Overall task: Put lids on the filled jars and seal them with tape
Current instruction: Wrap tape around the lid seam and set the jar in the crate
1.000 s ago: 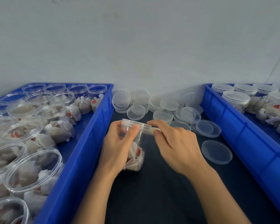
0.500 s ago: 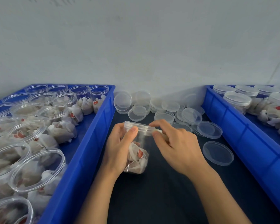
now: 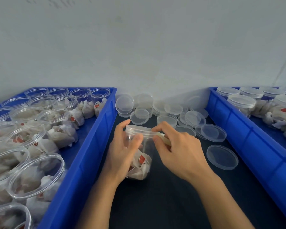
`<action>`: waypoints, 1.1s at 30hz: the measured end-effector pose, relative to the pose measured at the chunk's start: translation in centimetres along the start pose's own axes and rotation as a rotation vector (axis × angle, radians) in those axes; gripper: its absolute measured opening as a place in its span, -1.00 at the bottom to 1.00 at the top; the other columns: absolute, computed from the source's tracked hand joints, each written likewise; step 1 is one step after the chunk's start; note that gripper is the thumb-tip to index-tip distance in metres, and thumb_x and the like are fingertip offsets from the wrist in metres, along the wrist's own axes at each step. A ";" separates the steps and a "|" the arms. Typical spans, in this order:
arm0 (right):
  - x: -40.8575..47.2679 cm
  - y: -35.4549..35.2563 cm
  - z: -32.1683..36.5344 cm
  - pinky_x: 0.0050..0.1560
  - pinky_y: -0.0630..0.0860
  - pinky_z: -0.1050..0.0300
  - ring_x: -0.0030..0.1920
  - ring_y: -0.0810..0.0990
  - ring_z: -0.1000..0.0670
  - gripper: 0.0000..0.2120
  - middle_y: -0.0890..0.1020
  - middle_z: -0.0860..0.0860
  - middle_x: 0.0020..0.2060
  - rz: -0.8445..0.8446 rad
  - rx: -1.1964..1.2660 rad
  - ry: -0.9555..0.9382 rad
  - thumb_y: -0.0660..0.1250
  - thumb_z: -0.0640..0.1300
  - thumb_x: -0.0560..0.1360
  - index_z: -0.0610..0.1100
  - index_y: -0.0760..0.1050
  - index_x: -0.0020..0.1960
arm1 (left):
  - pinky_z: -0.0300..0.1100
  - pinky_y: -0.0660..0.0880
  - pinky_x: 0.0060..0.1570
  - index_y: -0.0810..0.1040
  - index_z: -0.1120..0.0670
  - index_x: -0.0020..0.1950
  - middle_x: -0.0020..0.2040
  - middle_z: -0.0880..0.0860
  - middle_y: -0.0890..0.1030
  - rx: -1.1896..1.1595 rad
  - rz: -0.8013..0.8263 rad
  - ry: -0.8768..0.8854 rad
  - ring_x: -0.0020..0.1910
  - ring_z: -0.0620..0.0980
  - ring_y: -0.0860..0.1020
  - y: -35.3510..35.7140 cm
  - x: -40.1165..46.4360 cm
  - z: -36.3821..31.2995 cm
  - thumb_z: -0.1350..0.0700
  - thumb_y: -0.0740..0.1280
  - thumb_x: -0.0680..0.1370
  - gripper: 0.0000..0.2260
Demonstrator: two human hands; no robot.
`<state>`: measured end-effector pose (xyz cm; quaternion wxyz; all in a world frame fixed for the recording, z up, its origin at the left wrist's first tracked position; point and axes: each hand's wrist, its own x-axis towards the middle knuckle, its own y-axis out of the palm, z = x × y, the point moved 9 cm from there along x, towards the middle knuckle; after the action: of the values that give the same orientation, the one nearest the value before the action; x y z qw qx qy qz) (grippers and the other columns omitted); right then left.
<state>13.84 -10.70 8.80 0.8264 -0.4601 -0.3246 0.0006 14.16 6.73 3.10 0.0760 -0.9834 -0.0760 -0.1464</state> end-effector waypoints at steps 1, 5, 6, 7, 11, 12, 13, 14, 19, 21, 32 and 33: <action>0.0 0.0 -0.1 -0.37 0.45 0.11 -0.42 0.50 0.09 -0.83 0.45 0.19 -0.49 0.000 0.011 0.002 0.15 0.16 0.63 0.20 0.43 0.17 | -0.34 0.58 0.09 0.33 -0.31 0.51 0.25 -0.35 0.60 0.076 0.002 0.026 0.21 -0.24 0.64 0.0 -0.1 -0.4 -0.36 0.39 0.46 -0.36; -0.1 -0.4 0.4 -0.38 0.47 0.09 -0.43 0.48 0.09 -0.74 0.42 0.20 -0.49 -0.012 -0.019 -0.006 0.07 0.20 0.61 0.19 0.44 0.18 | -0.38 0.52 0.08 0.38 -0.31 0.47 0.25 -0.31 0.53 0.301 -0.111 0.138 0.25 -0.27 0.54 -0.8 -0.2 -2.2 -0.42 0.45 0.39 -0.31; -0.1 -0.5 0.6 -0.41 0.45 0.10 -0.45 0.45 0.09 -0.73 0.39 0.20 -0.51 -0.020 -0.038 -0.011 0.06 0.19 0.60 0.18 0.45 0.18 | -0.35 0.53 0.08 0.41 -0.28 0.46 0.24 -0.29 0.53 0.337 -0.119 0.165 0.24 -0.24 0.55 -0.7 -0.3 -2.6 -0.42 0.44 0.40 -0.34; -0.1 -0.6 0.8 -0.44 0.42 0.11 -0.47 0.40 0.10 -0.73 0.35 0.20 -0.52 -0.029 -0.058 -0.017 0.08 0.17 0.60 0.16 0.47 0.18 | -0.31 0.54 0.10 0.45 -0.25 0.43 0.24 -0.26 0.54 0.352 -0.114 0.188 0.23 -0.22 0.56 -0.6 -0.4 -3.0 -0.41 0.44 0.41 -0.37; -0.2 -0.8 1.2 -0.44 0.36 0.12 -0.45 0.38 0.07 -0.77 0.35 0.20 -0.51 -0.009 -0.057 -0.041 0.16 0.06 0.58 0.17 0.45 0.21 | -0.16 0.60 0.12 0.55 -0.16 0.26 0.15 -0.19 0.64 0.313 -0.084 0.219 0.19 -0.15 0.62 -0.7 -0.4 -3.8 -0.32 0.48 0.43 -0.53; -0.1 -0.5 1.0 -0.41 0.35 0.10 -0.39 0.43 0.05 -0.74 0.42 0.20 -0.46 0.032 -0.023 -0.042 0.15 0.05 0.57 0.19 0.41 0.24 | -0.14 0.61 0.12 0.56 -0.16 0.23 0.14 -0.20 0.65 0.286 -0.083 0.205 0.18 -0.15 0.64 -1.0 -0.4 -3.7 -0.29 0.51 0.45 -0.57; -0.1 -0.2 0.9 -0.37 0.34 0.08 -0.34 0.46 0.04 -0.71 0.46 0.22 -0.40 0.076 0.021 -0.044 0.12 0.05 0.56 0.21 0.37 0.27 | -0.14 0.62 0.11 0.57 -0.17 0.21 0.13 -0.21 0.66 0.263 -0.084 0.186 0.17 -0.16 0.65 -1.2 -0.4 -3.5 -0.23 0.54 0.47 -0.62; -0.2 0.1 0.8 -0.35 0.33 0.06 -0.32 0.47 0.04 -0.71 0.48 0.22 -0.37 0.104 0.061 -0.051 0.10 0.05 0.56 0.21 0.33 0.28 | -0.16 0.62 0.10 0.57 -0.19 0.19 0.13 -0.24 0.65 0.251 -0.087 0.170 0.16 -0.18 0.65 -1.4 -0.4 -3.4 -0.17 0.56 0.49 -0.66; -0.3 0.1 1.1 -0.37 0.34 0.04 -0.36 0.47 0.00 -0.85 0.49 0.18 -0.36 0.091 0.099 -0.103 0.07 0.14 0.56 0.16 0.20 0.10 | -0.38 0.56 -0.01 0.46 -0.25 0.14 0.13 -0.35 0.60 0.281 -0.098 0.142 0.10 -0.26 0.63 -1.2 -0.3 -3.2 -0.27 0.41 0.37 -0.62; -0.3 0.1 1.2 -0.37 0.37 0.05 -0.36 0.46 -0.04 -0.85 0.48 0.12 -0.39 0.093 0.098 -0.117 0.05 0.16 0.55 0.16 0.22 0.08 | -0.38 0.56 -0.03 0.43 -0.25 0.12 0.09 -0.29 0.63 0.270 -0.098 0.129 0.07 -0.28 0.65 -1.2 -0.2 -3.0 -0.28 0.39 0.36 -0.62; -0.3 -0.4 1.1 -0.39 0.41 0.05 -0.35 0.43 -0.04 -0.94 0.45 0.16 -0.42 0.053 0.068 -0.141 0.20 -0.01 0.59 0.16 0.37 -0.01 | -0.36 0.58 -0.08 0.43 -0.24 0.13 0.10 -0.32 0.61 0.269 -0.105 0.173 0.07 -0.25 0.65 -1.1 -0.4 -3.4 -0.37 0.55 0.31 -0.48; -0.3 -0.5 1.2 -0.40 0.40 0.07 -0.36 0.43 -0.03 -0.96 0.45 0.17 -0.42 0.047 0.071 -0.148 0.18 0.02 0.58 0.16 0.39 -0.02 | -0.35 0.58 -0.08 0.43 -0.23 0.14 0.10 -0.30 0.61 0.271 -0.104 0.184 0.07 -0.23 0.65 -1.1 -0.5 -3.5 -0.35 0.56 0.33 -0.48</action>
<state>12.81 -10.18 9.48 0.8158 -0.4368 -0.3735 0.0654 12.54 7.18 6.36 0.2069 -0.9412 -0.1387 -0.2280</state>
